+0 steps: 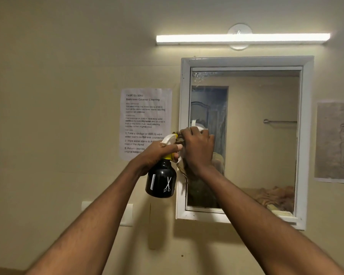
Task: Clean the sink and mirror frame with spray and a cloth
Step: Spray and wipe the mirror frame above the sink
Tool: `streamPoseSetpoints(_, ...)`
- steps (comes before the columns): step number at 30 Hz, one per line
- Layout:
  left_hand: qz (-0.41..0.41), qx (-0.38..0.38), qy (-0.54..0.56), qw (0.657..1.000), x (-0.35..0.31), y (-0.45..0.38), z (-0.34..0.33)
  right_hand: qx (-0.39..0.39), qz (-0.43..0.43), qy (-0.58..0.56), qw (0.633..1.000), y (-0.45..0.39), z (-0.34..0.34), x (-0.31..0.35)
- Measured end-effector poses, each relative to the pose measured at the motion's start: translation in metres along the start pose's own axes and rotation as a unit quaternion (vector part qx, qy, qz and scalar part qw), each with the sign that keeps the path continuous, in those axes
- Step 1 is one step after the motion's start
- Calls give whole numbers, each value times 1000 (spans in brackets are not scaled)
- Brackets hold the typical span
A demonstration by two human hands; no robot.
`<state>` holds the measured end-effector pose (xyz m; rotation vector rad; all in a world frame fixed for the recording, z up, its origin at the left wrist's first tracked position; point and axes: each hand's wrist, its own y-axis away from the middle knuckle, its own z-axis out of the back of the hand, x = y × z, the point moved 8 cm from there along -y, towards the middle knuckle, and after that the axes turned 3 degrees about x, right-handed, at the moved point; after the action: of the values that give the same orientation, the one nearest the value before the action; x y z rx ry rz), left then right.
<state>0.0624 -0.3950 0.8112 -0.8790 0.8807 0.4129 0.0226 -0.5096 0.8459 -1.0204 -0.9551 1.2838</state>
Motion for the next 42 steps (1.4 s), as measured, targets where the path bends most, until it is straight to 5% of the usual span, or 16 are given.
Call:
streamPoseSetpoints(5, -6, -11, -34, 999, 7, 7, -2, 14, 37, -7, 999, 21, -4, -1)
streamPoseSetpoints(11, -42, -16, -18, 999, -18, -9, 4, -6, 25, 2, 1000, -49, 18, 6)
streamPoseSetpoints(28, -65, -78, -1, 995, -50, -31, 17, 12, 41, 4, 999, -3, 2, -3)
streamPoseSetpoints(38, -89, -89, 29, 992, -85, -36, 45, -22, 25, 17, 999, -124, 43, 11)
streamPoseSetpoints(42, -93, -78, 64, 991, -95, -41, 48, -41, 21, -17, 999, -104, 36, 8)
